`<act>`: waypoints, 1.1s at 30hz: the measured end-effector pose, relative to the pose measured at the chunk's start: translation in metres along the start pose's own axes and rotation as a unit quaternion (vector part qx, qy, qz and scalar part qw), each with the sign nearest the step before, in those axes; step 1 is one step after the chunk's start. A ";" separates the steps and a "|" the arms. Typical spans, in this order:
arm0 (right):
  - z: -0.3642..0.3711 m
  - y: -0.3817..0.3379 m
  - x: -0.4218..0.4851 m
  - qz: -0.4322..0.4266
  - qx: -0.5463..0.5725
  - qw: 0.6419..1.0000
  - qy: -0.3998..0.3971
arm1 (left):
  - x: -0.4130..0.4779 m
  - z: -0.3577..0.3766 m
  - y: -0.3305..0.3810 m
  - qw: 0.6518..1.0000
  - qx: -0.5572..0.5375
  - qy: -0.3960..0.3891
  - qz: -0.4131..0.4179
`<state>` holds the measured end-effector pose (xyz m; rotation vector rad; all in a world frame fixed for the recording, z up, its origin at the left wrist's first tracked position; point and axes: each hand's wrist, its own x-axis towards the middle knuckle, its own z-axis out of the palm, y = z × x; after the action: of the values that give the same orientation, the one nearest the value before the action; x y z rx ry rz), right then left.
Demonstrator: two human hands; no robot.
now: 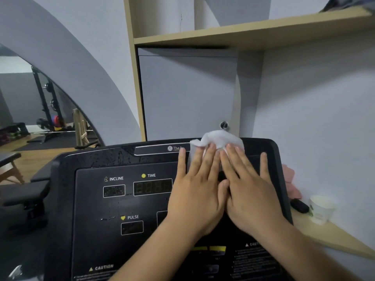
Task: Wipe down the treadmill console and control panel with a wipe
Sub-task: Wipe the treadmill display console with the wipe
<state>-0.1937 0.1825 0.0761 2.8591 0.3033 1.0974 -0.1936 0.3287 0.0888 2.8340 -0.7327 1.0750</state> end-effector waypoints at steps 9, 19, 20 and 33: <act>-0.005 0.033 0.013 0.023 -0.025 0.999 -0.008 | 0.030 0.001 0.010 1.000 0.006 0.001 0.009; 0.009 0.045 -0.027 0.025 0.005 0.999 0.028 | 0.010 0.022 0.038 0.999 -0.004 -0.015 0.043; 0.007 0.050 -0.018 0.032 -0.004 0.999 0.026 | 0.021 0.019 0.039 0.999 0.002 -0.019 0.041; 0.011 0.060 -0.057 0.050 0.024 0.998 0.031 | 0.006 0.021 0.062 0.996 -0.012 -0.049 0.071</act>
<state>-0.2181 0.1122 0.0378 2.9152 0.1948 1.2152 -0.2034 0.2670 0.0683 2.8697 -0.9599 0.9396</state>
